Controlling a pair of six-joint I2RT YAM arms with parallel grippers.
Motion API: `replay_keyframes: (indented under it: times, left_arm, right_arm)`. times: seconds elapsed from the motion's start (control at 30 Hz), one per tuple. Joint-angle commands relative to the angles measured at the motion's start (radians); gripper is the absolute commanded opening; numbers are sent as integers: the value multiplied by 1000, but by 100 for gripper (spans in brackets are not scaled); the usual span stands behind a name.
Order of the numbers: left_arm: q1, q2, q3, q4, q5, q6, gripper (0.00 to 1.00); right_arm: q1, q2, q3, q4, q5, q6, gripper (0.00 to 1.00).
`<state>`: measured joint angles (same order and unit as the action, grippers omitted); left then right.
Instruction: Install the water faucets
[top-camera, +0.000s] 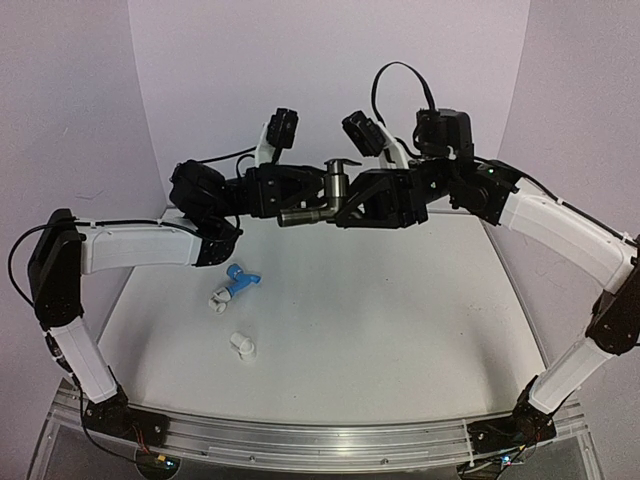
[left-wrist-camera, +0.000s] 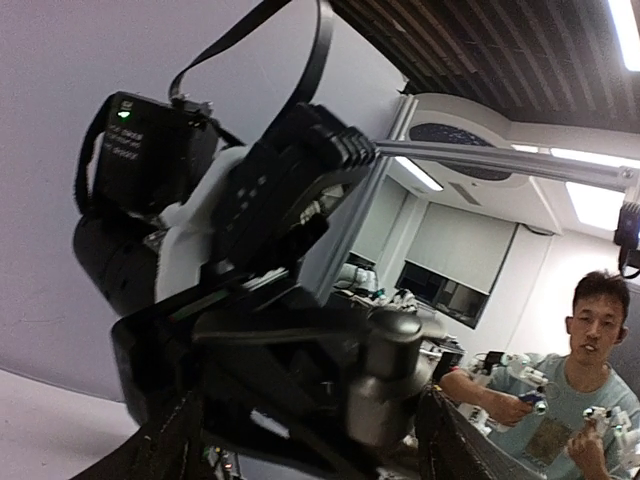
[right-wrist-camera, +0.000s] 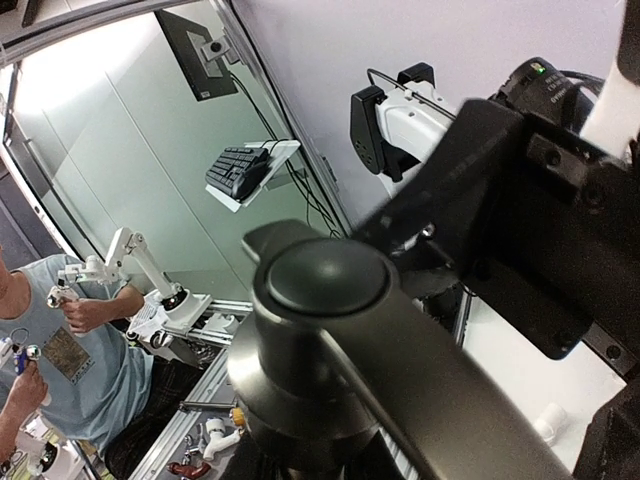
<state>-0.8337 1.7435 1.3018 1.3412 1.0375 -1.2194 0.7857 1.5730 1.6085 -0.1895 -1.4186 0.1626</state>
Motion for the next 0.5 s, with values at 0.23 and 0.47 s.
replay_keyframes:
  times: [0.23,0.47]
  left_arm:
    - [11,-368,-140,-807,-195,604,85]
    - [10,-484,-68,-1313,-317,866,84]
  right_arm:
    - [-98,-80,-42,47,127,-35,0]
    - [-148,-107,-95,36,260,-61,0]
